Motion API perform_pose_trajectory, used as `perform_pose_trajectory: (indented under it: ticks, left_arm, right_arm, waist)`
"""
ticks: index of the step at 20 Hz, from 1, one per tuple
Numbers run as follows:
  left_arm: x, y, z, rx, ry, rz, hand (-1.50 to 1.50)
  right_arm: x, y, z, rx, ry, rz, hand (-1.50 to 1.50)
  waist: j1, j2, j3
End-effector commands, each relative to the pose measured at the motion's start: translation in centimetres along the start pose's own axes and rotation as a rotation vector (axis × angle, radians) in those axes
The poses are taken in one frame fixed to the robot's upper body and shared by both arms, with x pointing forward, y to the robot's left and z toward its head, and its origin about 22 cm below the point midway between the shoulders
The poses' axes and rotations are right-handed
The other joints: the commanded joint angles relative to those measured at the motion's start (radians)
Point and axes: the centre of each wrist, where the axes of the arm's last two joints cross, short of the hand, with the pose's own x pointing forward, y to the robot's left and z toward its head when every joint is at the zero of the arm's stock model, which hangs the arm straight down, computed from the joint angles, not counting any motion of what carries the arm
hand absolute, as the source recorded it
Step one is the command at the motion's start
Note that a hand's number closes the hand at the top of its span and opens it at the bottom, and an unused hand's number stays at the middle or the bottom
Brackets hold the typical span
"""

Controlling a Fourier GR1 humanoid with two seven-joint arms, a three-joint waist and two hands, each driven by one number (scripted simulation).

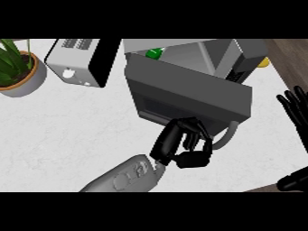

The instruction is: Pick up the milk, place it into the microwave and close the microwave

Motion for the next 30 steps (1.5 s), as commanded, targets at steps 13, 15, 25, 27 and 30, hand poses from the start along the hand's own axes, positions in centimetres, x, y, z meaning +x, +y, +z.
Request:
perform_pose_trajectory:
  ticks: [13, 15, 25, 27, 30]
  left_arm:
    - [4.0, 3.9, -6.8, 0.279, -0.035, 0.138, 1.5]
    - [4.0, 4.5, -7.3, 0.309, -0.028, 0.148, 1.5]
    - [4.1, 5.6, -8.5, 0.354, -0.066, 0.194, 1.5]
    - [3.7, 5.7, -8.4, 0.367, -0.072, 0.182, 1.5]
    - [3.7, 5.8, -8.6, 0.363, -0.081, 0.207, 1.5]
  right_arm:
    - [2.7, 0.3, -2.7, 0.128, -0.056, -0.088, -1.5]
    - [3.2, -0.1, -3.2, 0.133, -0.067, -0.084, -1.5]
    - [4.8, -0.6, -4.1, 0.161, -0.081, -0.089, -1.5]
    - [5.2, -1.1, -4.1, 0.174, -0.073, -0.074, -1.5]
    - [5.8, -1.2, -4.5, 0.176, -0.084, -0.075, -1.5]
  waist:
    - [-0.105, 0.038, -0.005]
    - [-0.109, 0.045, -0.004]
    - [-0.141, 0.056, -0.001]
    - [-0.142, 0.059, 0.001]
    - [-0.138, 0.058, 0.0]
